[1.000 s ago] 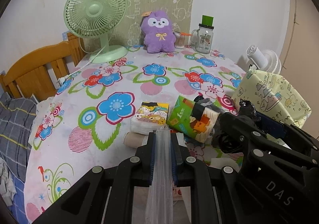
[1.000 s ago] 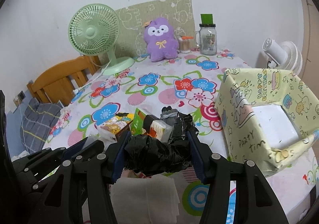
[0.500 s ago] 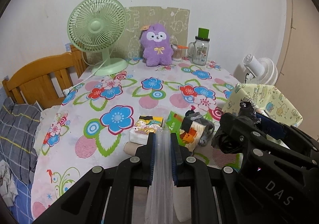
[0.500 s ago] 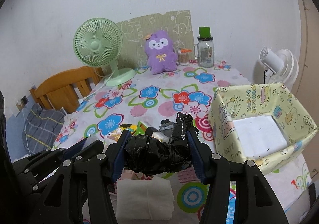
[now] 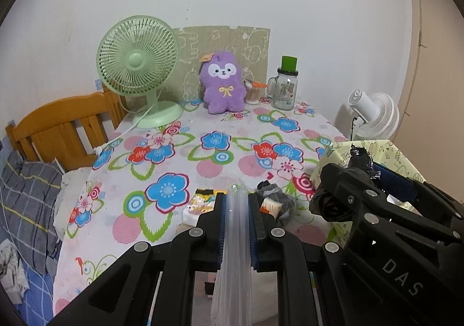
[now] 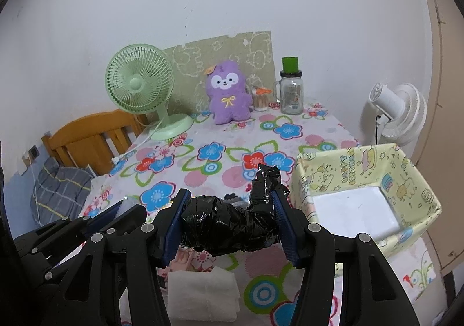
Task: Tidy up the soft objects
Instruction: 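Lift the black cloth with the right tool while the left tool lifts the clear plastic pack toward the box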
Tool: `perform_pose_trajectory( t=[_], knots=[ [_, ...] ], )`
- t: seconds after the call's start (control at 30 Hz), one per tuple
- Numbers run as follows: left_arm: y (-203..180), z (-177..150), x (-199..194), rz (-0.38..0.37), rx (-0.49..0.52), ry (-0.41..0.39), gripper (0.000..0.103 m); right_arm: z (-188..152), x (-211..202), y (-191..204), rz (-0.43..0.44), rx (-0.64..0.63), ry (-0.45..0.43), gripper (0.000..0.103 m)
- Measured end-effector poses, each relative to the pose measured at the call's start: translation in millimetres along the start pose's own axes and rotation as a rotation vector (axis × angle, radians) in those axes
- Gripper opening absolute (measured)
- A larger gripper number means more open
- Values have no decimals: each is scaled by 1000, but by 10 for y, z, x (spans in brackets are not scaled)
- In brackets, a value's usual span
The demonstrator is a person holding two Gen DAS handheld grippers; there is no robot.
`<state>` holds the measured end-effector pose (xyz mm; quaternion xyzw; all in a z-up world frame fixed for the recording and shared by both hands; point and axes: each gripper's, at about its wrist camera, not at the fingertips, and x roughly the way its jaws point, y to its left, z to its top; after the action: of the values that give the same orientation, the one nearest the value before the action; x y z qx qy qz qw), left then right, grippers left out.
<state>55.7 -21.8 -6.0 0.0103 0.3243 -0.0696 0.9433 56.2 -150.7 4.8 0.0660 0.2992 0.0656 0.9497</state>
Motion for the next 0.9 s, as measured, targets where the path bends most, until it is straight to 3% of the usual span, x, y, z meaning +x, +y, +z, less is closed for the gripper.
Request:
perform_pose_trajectory(
  t=[0.9],
  knots=[
    [-546, 338, 175, -21, 44, -1, 12, 309, -14, -559, -54, 16, -5, 60]
  ],
)
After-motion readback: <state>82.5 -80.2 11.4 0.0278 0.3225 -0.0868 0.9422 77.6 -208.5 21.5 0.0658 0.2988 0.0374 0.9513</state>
